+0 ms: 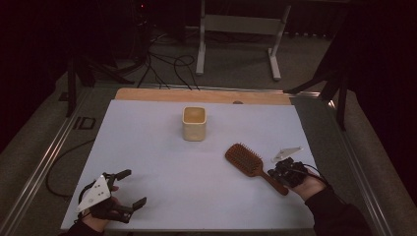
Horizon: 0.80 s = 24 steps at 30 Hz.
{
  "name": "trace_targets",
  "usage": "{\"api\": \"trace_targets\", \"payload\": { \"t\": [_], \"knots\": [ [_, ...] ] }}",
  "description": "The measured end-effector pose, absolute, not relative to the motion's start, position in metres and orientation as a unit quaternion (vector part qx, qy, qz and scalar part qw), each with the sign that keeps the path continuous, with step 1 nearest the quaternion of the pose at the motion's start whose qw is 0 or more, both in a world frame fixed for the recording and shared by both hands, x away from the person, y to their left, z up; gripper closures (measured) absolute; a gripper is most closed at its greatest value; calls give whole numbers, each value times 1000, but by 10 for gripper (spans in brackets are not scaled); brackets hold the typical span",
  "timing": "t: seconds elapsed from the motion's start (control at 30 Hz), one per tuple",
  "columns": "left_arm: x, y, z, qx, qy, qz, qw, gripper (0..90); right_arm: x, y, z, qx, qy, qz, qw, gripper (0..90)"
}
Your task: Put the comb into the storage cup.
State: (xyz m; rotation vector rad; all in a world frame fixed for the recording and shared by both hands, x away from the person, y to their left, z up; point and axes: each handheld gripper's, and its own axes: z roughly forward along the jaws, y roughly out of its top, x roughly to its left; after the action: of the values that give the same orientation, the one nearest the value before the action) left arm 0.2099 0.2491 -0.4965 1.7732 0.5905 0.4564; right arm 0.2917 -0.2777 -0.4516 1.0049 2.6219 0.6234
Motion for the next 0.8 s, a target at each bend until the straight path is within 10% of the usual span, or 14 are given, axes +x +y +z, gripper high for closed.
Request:
{"api": "trace_targets", "payload": {
  "t": [0.43, 0.8],
  "knots": [
    [210, 249, -496, 756, 252, 195, 572, 0, 301, -274, -460, 299, 929, 200, 85, 882],
    [210, 249, -496, 756, 252, 194, 573, 0, 305, -268, -466, 278, 942, 168, 80, 678]
  ]
}}
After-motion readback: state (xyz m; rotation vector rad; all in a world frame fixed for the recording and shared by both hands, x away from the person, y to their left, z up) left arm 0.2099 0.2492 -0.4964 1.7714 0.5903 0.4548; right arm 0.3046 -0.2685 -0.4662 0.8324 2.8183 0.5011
